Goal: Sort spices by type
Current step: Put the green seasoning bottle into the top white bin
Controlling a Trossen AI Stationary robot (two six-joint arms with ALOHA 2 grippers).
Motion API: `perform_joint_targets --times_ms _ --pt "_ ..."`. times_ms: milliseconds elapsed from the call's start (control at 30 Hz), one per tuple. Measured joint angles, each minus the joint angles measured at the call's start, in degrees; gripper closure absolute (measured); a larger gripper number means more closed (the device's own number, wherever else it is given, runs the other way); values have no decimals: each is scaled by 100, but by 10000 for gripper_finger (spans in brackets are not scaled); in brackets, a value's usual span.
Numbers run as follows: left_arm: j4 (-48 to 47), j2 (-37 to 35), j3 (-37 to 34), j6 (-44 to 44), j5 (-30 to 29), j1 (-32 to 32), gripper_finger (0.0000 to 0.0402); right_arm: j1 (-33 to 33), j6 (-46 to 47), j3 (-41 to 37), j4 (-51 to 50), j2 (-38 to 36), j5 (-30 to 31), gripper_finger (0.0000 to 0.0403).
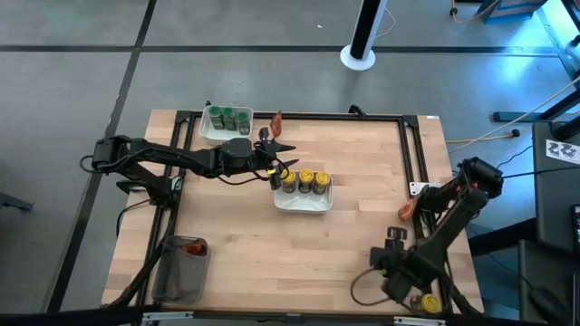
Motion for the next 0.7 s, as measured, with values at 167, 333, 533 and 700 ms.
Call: perform_joint_targets --times_ms 167,333,533,700 --pt "2 0 0 0 0 0 229 -505 -390 0 40 4 433 194" --pt "2 0 0 2 0 0 229 -1018 -794 0 100 4 648 197" --pt "2 0 0 2 0 0 229 -1530 -1565 0 744 4 910 194" --pt "2 0 0 2 1 0 229 -1868 -2344 0 1509 4 1089 196"
